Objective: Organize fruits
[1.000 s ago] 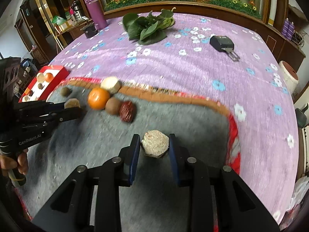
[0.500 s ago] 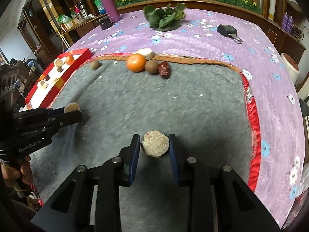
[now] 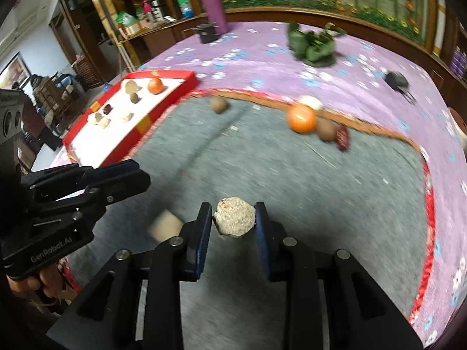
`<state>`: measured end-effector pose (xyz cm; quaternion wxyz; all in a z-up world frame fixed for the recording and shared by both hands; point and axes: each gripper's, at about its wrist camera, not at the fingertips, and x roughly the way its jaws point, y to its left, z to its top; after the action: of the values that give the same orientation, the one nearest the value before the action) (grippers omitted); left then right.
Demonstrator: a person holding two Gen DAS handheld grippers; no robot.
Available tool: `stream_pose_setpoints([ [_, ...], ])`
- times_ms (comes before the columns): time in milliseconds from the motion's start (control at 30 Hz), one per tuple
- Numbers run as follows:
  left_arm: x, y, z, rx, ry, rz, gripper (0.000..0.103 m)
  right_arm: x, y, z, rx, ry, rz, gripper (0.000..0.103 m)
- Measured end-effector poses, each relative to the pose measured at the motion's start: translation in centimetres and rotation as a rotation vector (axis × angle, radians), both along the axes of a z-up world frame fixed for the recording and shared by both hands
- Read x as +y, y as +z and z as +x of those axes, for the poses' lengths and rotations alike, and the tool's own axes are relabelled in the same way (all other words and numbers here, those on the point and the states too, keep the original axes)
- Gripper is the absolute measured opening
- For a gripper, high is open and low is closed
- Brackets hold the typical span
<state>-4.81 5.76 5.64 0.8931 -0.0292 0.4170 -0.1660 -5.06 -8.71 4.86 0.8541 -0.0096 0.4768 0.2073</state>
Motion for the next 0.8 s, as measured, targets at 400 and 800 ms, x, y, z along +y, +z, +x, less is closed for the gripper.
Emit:
stream_pose_setpoints([
  [400, 8.7, 1.2, 1.3, -0.027, 0.196, -0.008, 0.018, 9.2, 1.8, 2.5, -0.034, 0.167, 0.031, 0.032],
  [800, 16.3, -0.2, 3.2, 0.004, 0.373, 0.047, 0.018, 18.2, 1.5, 5.1, -0.048, 0.319, 0.012, 0.032],
])
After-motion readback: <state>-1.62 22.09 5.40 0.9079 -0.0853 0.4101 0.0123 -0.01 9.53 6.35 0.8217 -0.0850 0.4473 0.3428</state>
